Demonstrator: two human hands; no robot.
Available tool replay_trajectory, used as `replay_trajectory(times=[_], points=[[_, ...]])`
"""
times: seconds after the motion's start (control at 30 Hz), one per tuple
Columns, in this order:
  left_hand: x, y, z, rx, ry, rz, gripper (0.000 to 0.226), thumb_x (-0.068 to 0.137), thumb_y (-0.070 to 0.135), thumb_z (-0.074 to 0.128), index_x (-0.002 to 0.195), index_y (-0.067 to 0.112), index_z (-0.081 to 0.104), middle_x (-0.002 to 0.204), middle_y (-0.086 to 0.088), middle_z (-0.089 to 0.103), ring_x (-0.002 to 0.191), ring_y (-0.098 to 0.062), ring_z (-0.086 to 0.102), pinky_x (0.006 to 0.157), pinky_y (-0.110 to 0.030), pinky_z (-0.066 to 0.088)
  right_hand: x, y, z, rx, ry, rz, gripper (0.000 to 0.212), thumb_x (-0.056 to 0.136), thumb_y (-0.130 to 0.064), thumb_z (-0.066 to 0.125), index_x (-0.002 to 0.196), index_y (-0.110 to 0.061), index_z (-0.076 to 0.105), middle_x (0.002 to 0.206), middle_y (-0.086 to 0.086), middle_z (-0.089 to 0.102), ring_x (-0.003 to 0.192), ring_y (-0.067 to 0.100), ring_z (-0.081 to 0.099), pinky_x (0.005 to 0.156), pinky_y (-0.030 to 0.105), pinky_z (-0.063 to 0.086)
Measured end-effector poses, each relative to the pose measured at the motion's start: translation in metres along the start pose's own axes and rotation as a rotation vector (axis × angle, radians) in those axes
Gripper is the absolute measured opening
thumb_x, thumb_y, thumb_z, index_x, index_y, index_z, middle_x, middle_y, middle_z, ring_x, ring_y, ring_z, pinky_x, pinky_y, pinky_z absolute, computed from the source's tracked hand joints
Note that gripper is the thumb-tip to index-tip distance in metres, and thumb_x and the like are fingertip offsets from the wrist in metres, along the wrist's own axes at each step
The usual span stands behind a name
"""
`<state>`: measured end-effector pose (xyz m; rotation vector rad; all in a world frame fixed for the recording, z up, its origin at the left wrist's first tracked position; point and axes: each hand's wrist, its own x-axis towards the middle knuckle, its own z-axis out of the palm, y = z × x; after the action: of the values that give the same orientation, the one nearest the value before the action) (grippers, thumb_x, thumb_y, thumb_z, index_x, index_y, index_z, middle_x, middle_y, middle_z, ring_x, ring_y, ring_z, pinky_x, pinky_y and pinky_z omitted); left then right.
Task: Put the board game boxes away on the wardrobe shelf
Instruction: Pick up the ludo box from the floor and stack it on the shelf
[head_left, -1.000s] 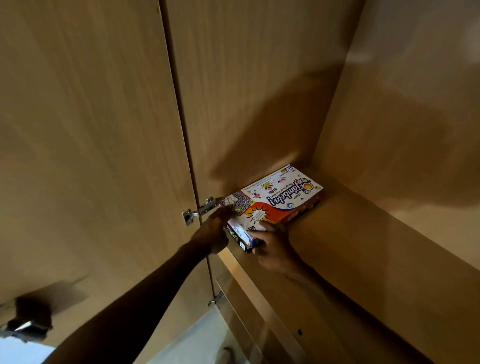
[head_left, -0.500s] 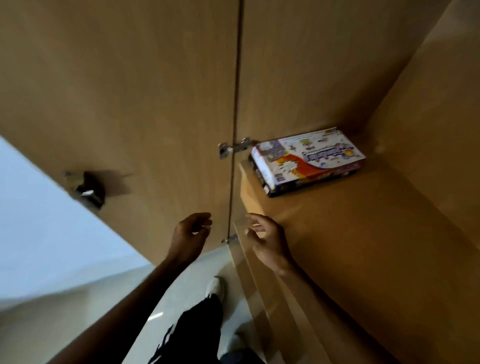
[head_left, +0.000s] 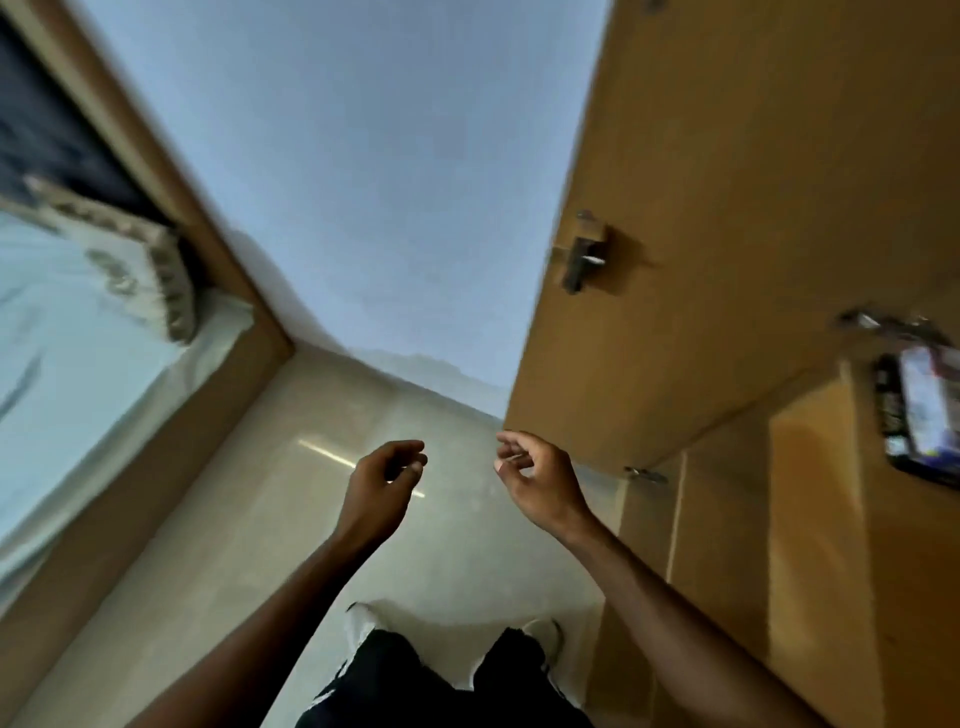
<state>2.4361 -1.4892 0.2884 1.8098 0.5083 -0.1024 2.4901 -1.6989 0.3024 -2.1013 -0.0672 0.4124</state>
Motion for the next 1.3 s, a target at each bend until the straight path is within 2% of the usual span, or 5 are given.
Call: replay_trajectory(times=[0.37,0.7,0.83,1.1,1.3], points=[[-0.061,-0.122,-0.261,-0.150,0.399,-0.142,0.022,0.093,0.013,0.062,0.109,0.027,0.066,0.104,0.003,0.073,0.100,-0.009,0.068,0.097,-0.035,0.053,-0.005,-0.142,0.265,-0.101,-0.409,-0.195,0.033,0.087,-0.017,0.065,0.119,-0.020,0.065,0.095,-0.008,0.067,0.084,0.006,0.064,0.078,0.016,0.052],[-0.187,-0.209,-0.431,-0.327,0.967,-0.285,0.020,0.091,0.012,0.065,0.110,0.018,0.068,0.097,-0.002,0.073,0.095,-0.018,0.069,0.090,-0.040,0.058,-0.050,-0.281,0.492,-0.294,-0.879,-0.535,0.032,0.087,-0.015,0.066,0.119,-0.018,0.066,0.095,-0.004,0.070,0.081,0.006,0.065,0.071,0.005,0.047],[-0.238,-0.248,-0.494,-0.404,1.148,-0.336,0.020,0.091,0.012,0.064,0.109,0.021,0.068,0.097,0.000,0.073,0.094,-0.017,0.069,0.090,-0.039,0.058,-0.090,-0.328,0.595,-0.336,-1.050,-0.638,0.033,0.088,-0.015,0.067,0.121,-0.018,0.065,0.097,-0.004,0.070,0.089,0.009,0.066,0.081,0.019,0.054],[-0.340,-0.312,-0.607,-0.526,1.429,-0.467,0.023,0.093,0.015,0.062,0.103,0.035,0.064,0.101,0.004,0.072,0.098,-0.013,0.068,0.092,-0.037,0.057,-0.194,-0.404,0.781,-0.396,-1.323,-0.793,0.034,0.090,-0.016,0.065,0.124,-0.021,0.063,0.100,-0.005,0.069,0.088,0.004,0.065,0.076,0.022,0.057],[-0.449,-0.375,-0.666,-0.618,1.727,-0.540,0.023,0.093,0.016,0.062,0.112,0.027,0.066,0.104,0.006,0.072,0.100,-0.010,0.067,0.093,-0.035,0.057,-0.327,-0.437,0.915,-0.501,-1.575,-0.961,0.033,0.090,-0.016,0.065,0.123,-0.020,0.063,0.100,-0.005,0.069,0.086,0.005,0.065,0.065,0.003,0.046]])
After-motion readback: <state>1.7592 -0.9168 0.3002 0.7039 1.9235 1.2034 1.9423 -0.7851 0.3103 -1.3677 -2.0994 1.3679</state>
